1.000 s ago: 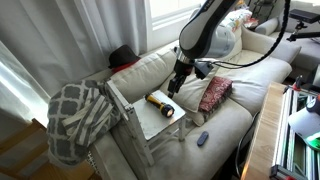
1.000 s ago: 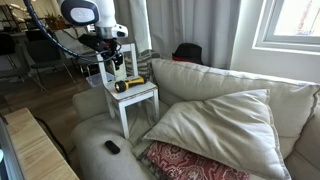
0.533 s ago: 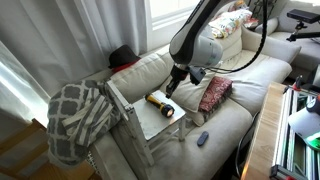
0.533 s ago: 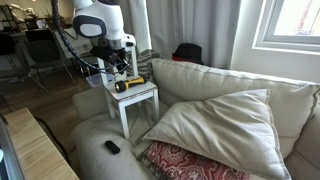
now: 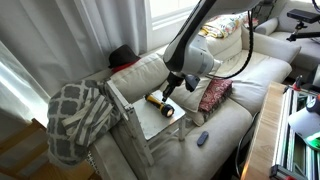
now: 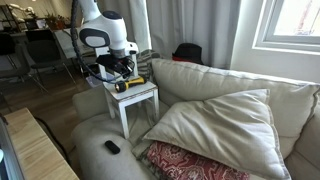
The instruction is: Turn off the flashlight
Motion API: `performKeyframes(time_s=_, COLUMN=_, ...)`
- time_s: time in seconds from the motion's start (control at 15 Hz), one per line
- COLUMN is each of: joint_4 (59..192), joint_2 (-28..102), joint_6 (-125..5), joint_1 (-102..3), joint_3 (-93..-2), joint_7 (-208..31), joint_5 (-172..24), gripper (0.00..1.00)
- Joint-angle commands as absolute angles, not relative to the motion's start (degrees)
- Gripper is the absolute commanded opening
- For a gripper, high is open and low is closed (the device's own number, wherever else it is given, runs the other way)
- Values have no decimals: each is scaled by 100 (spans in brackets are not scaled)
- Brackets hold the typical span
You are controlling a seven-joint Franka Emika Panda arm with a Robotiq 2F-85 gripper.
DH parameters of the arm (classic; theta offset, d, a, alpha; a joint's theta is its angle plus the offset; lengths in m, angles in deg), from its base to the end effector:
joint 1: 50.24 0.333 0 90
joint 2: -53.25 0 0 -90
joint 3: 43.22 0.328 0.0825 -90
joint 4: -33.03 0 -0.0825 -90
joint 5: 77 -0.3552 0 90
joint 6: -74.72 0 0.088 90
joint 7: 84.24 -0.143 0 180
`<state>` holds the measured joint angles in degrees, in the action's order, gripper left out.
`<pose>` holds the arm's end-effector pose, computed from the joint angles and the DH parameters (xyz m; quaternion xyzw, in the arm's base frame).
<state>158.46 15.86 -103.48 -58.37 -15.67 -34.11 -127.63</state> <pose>0.5385 0.1312 0.1260 -0.9696 -0.0962 -0.1452 0.1719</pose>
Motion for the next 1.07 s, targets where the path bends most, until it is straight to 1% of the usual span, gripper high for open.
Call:
performKeyframes(time_s=0.0, joint_4=15582, joint_2=1092, joint_6=-10773, joint_1=-6061, joint_3=-1265, joint_7=-3118, joint_5=-12825, gripper=0)
performKeyframes(time_s=0.4, joint_4=15481, joint_2=793, joint_6=-11289, joint_1=-6207, joint_3=-1075, joint_7=-3097, joint_5=-12723, gripper=0)
performKeyframes(time_s=1.0, joint_4=15578, joint_2=805, joint_6=-11344, joint_1=-6575, joint_3=-779, joint_7=-3125, joint_5=-12726, gripper=0)
